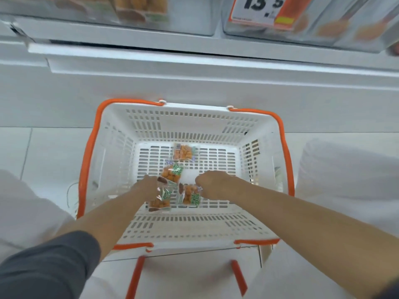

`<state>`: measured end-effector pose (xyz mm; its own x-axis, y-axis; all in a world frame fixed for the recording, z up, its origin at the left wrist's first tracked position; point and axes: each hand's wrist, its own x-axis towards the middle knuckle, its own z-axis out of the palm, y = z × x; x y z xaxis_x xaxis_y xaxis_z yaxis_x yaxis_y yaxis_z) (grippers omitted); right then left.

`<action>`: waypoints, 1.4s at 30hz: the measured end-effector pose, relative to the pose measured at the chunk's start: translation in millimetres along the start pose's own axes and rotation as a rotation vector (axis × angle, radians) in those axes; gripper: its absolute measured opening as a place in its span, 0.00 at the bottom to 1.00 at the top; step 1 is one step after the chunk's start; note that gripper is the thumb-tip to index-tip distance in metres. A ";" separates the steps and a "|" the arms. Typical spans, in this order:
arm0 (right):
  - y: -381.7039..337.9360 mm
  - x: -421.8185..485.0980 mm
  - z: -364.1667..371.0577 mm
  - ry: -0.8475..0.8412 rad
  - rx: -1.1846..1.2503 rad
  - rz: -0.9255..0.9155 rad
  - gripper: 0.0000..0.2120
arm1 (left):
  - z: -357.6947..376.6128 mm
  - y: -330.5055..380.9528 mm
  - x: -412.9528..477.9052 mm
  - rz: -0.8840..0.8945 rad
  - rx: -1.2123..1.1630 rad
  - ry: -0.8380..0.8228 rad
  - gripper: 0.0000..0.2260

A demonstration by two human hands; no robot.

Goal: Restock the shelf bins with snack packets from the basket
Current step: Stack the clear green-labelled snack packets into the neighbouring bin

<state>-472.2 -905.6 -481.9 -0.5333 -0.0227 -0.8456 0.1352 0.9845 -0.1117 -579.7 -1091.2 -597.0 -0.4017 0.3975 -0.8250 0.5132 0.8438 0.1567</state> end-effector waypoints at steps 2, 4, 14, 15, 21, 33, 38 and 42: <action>-0.3 -4.4 -4.9 0.002 0.040 -0.003 0.13 | -14.8 7.0 -10.0 0.001 0.142 -0.046 0.05; 2.3 -10.3 -12.8 0.022 0.083 -0.004 0.15 | -34.2 20.9 -20.6 0.039 0.207 -0.045 0.07; 38.6 -126.1 -116.2 0.136 0.636 -0.060 0.48 | -211.7 75.5 -172.8 0.424 -0.453 0.213 0.08; 37.9 -140.1 -122.3 0.201 0.753 -0.131 0.41 | -219.1 74.1 -186.8 0.450 -0.530 0.210 0.09; 16.7 -164.0 -144.2 0.717 0.880 -0.283 0.28 | -242.4 92.8 -229.7 0.522 -0.820 0.299 0.13; 5.6 -168.6 -158.4 0.842 0.987 -0.381 0.13 | -250.6 106.2 -231.0 0.550 -1.125 0.523 0.23; -2.4 -160.9 -158.2 0.866 1.041 -0.413 0.17 | -245.9 104.7 -232.0 0.553 -1.379 0.520 0.11; -10.7 -159.0 -156.7 0.865 1.151 -0.434 0.20 | -247.7 105.5 -232.7 0.532 -1.444 0.542 0.10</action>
<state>-519.7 -885.3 -264.4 -0.9621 0.2423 -0.1255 0.1864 0.2477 -0.9507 -620.1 -1005.4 -254.0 -0.7864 0.5470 -0.2870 -0.2980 0.0711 0.9519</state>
